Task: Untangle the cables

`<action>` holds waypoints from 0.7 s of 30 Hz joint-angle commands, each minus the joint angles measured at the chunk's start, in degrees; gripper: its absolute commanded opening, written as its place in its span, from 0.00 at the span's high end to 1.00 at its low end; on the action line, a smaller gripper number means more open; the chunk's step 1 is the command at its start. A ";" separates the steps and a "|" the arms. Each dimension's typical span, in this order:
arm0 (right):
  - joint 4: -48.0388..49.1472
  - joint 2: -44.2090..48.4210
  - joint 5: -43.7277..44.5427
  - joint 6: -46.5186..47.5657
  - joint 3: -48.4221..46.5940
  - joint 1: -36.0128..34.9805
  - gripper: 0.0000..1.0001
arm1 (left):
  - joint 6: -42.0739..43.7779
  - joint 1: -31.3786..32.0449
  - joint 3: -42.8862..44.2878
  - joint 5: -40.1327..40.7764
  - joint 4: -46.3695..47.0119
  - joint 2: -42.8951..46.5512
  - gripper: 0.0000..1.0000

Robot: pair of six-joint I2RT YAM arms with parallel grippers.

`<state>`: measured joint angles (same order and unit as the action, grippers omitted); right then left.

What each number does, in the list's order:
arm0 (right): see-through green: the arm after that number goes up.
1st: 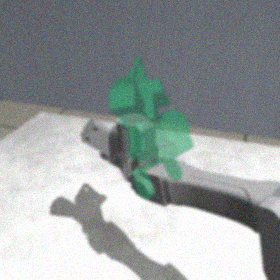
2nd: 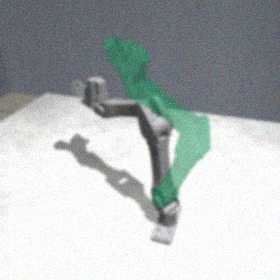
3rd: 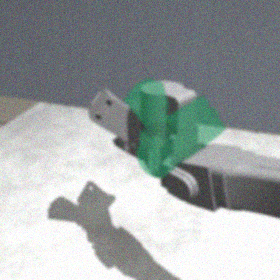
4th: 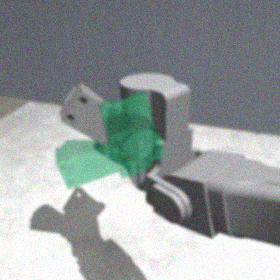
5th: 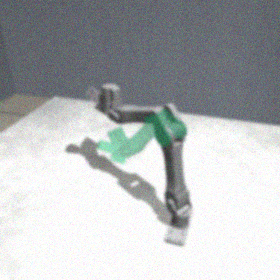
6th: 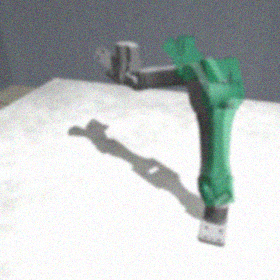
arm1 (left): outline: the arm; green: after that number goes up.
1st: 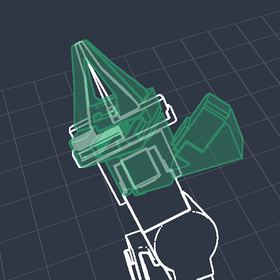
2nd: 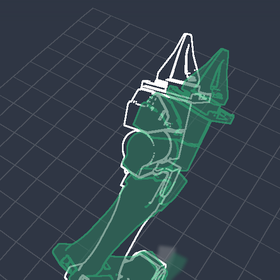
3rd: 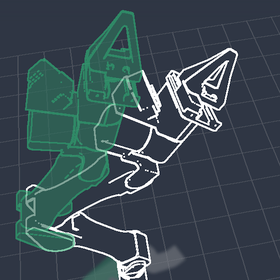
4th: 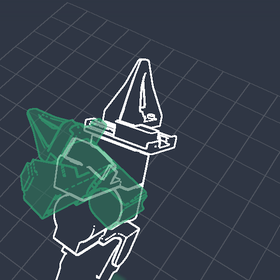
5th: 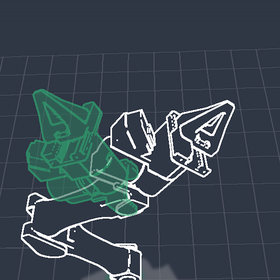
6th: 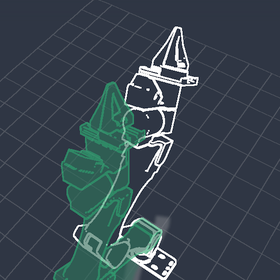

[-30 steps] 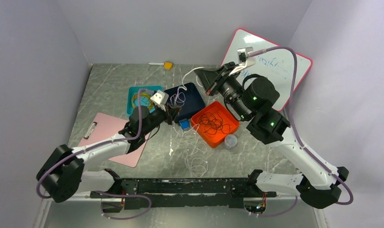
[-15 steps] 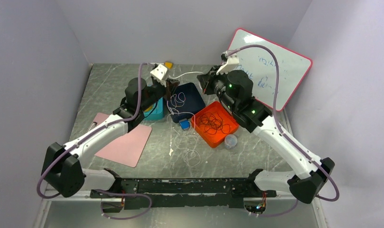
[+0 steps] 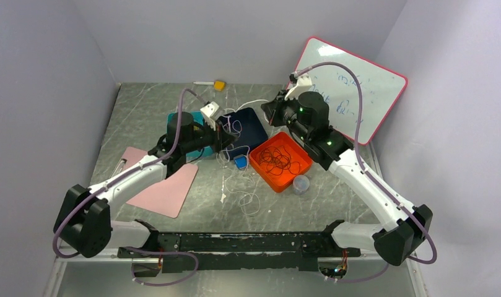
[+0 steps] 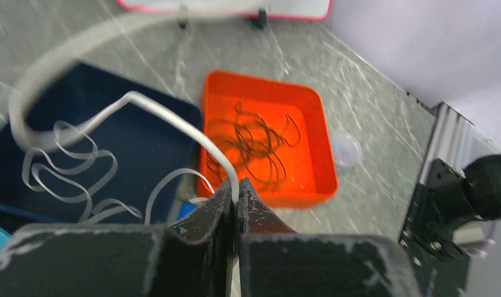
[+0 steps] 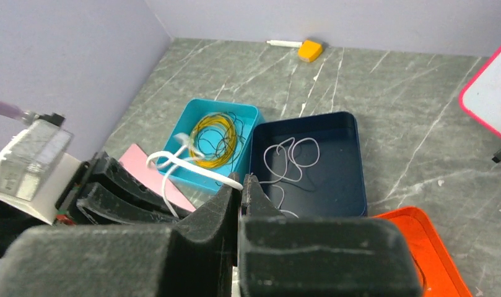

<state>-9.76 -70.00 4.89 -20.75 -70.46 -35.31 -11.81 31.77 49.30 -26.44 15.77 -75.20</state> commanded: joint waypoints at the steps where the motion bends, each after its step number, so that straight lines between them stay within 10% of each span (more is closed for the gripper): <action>1: 0.88 1.90 -1.70 -0.89 1.62 0.58 1.00 | -5.72 1.93 -2.44 -1.82 -0.23 4.70 0.93; 21: 1.15 3.65 -3.99 -2.21 3.36 0.65 1.00 | -10.08 5.03 2.33 -1.59 -10.65 7.66 0.93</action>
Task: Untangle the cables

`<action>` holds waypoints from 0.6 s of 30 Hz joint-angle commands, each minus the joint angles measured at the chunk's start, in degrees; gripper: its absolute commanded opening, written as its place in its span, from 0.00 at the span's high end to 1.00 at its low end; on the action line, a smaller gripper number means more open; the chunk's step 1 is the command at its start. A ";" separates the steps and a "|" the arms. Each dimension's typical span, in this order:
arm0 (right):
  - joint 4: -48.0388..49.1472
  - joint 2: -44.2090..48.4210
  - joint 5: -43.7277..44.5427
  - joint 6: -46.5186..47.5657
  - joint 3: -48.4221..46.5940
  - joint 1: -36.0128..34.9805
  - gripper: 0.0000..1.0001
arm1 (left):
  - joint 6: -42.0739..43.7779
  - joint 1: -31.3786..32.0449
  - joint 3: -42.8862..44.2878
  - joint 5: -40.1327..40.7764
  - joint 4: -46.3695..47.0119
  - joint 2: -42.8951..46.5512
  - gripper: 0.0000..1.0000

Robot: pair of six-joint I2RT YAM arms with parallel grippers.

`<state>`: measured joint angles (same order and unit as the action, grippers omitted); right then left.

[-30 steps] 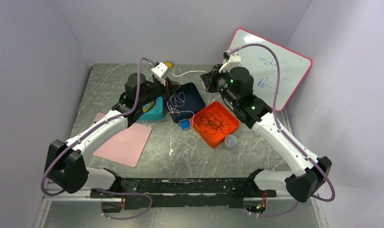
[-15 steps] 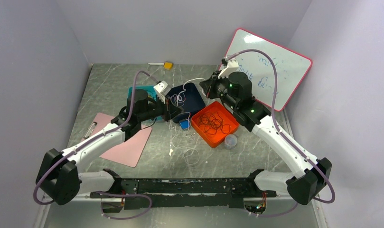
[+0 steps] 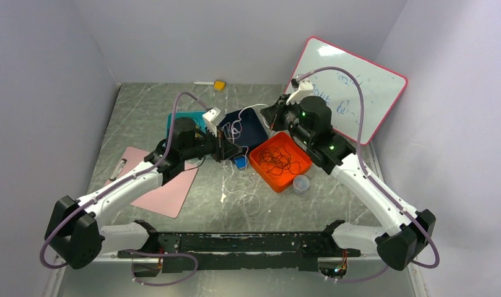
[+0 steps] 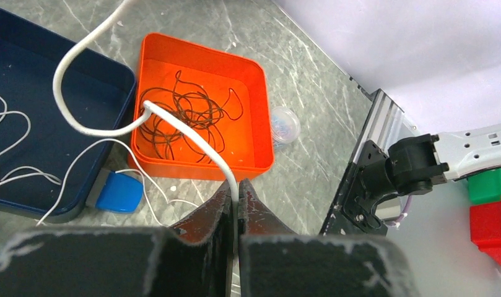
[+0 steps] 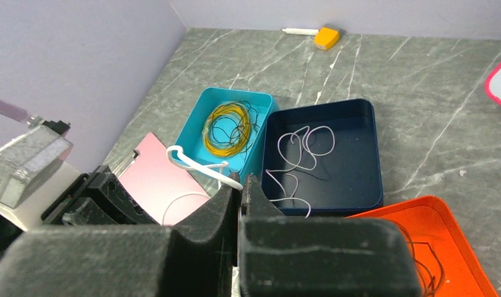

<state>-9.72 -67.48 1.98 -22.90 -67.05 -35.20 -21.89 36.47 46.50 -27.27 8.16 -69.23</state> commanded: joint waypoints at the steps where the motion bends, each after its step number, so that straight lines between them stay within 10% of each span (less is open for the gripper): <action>1: 1.32 1.09 -1.17 0.12 -0.29 0.54 1.00 | 0.22 0.31 6.82 -0.81 -4.15 1.28 0.93; 18: 0.56 -11.88 -1.58 5.96 -12.58 2.86 1.00 | 11.93 -6.92 26.46 0.60 -1.32 -17.83 0.93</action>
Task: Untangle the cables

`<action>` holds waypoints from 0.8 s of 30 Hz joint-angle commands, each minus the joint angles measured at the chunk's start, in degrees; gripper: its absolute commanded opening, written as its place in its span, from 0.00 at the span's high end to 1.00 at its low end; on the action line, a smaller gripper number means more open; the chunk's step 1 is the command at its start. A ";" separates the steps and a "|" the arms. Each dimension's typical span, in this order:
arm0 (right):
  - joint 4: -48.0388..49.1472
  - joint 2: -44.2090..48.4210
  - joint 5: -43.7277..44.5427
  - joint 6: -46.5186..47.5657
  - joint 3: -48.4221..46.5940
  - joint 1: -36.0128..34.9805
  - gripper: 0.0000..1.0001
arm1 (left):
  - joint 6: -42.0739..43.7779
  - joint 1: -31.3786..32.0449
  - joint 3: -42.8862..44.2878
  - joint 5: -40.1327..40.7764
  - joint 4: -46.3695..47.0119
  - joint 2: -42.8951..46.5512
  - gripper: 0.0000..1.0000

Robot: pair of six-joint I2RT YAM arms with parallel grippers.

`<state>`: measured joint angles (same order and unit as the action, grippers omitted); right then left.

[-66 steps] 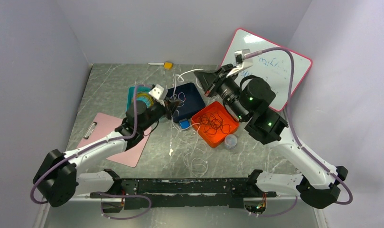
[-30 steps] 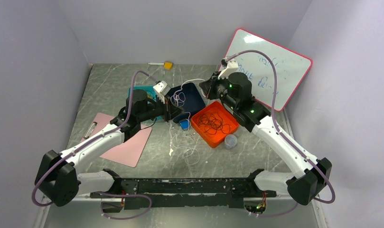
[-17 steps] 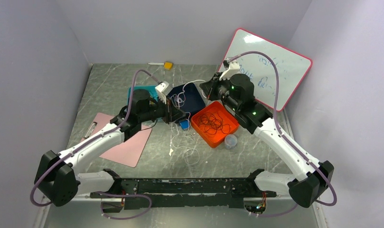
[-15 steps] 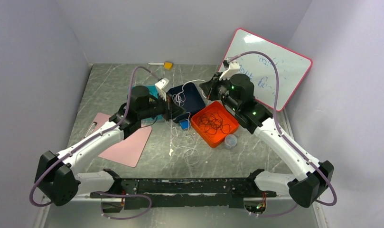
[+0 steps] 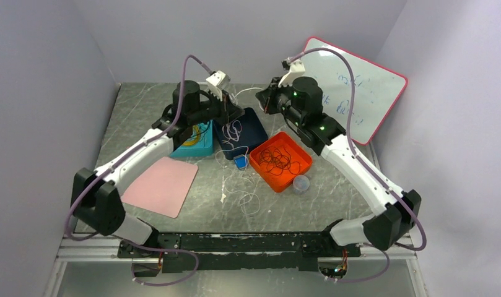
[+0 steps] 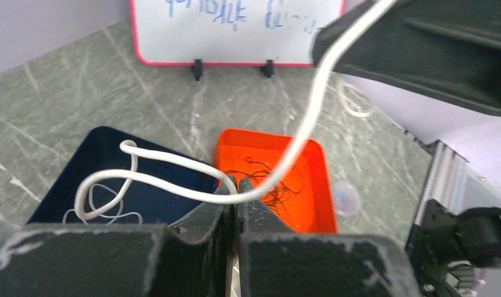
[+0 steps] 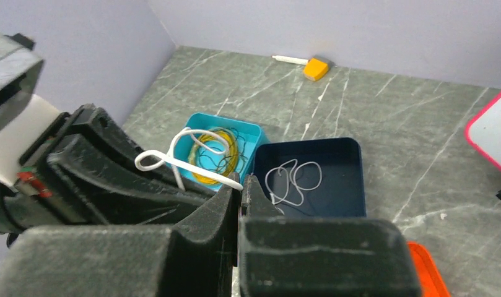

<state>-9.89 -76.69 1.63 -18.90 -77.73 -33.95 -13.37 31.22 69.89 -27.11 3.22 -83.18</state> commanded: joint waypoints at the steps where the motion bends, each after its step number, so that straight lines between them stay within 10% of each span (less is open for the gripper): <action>1: 1.51 -3.63 -1.79 1.96 -1.83 2.06 1.00 | 4.07 -2.01 3.38 0.83 4.74 -5.35 0.93; 16: 8.69 -15.08 -7.37 1.46 2.50 5.39 1.00 | 3.54 -5.03 7.74 2.02 15.12 -23.93 0.89; 24: 8.96 -19.23 -7.42 1.24 5.23 7.01 1.00 | 0.50 -5.73 2.54 4.38 11.57 -21.87 0.28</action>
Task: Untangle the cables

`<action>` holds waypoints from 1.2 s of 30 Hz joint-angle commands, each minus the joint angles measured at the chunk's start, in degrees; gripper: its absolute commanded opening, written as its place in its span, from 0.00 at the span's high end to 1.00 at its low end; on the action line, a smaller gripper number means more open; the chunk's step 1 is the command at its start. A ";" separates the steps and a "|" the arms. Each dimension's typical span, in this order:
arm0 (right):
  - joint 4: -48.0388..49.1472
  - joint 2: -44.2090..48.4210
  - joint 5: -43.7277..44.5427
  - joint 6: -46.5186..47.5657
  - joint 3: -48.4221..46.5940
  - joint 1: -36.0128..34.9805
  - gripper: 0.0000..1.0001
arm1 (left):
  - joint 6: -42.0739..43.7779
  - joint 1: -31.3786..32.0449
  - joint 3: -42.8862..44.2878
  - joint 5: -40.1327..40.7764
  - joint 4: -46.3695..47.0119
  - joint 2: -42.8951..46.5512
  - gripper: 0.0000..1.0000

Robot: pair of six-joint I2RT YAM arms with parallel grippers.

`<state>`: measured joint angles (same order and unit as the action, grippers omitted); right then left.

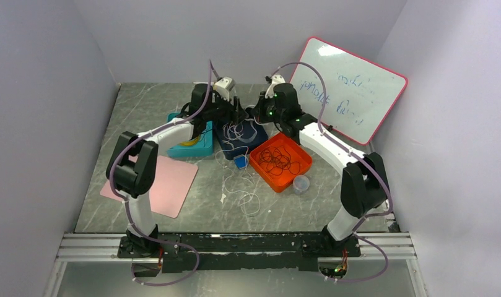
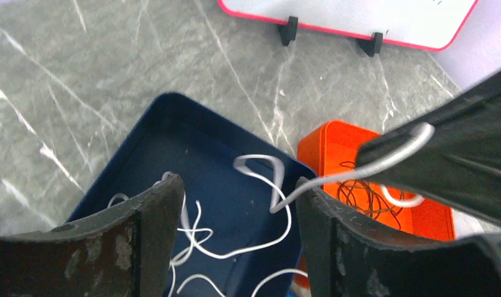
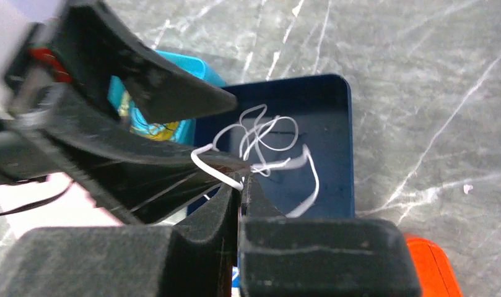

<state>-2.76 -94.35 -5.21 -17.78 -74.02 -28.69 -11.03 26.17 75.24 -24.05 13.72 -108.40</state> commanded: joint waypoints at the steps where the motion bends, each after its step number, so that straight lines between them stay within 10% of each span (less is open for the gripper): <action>1: 1.96 -2.07 -0.59 -0.07 1.58 1.83 1.00 | -2.08 -0.69 -4.41 1.48 1.33 4.70 0.25; 22: -0.17 -19.67 -8.14 1.49 -7.25 -1.18 1.00 | -7.43 -0.69 -27.09 9.02 -5.27 35.50 0.19; 28: -2.57 -25.02 -3.77 3.46 -11.03 -3.45 0.77 | -7.10 -0.69 -33.56 10.23 -7.69 41.79 0.19; 36: 0.02 -10.27 3.77 4.08 -4.74 -3.48 0.55 | -0.56 -0.69 -33.63 5.54 -10.48 40.09 0.20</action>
<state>-4.71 -114.19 -6.50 -15.09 -80.40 -32.64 -15.94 25.80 40.80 -15.75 5.23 -67.31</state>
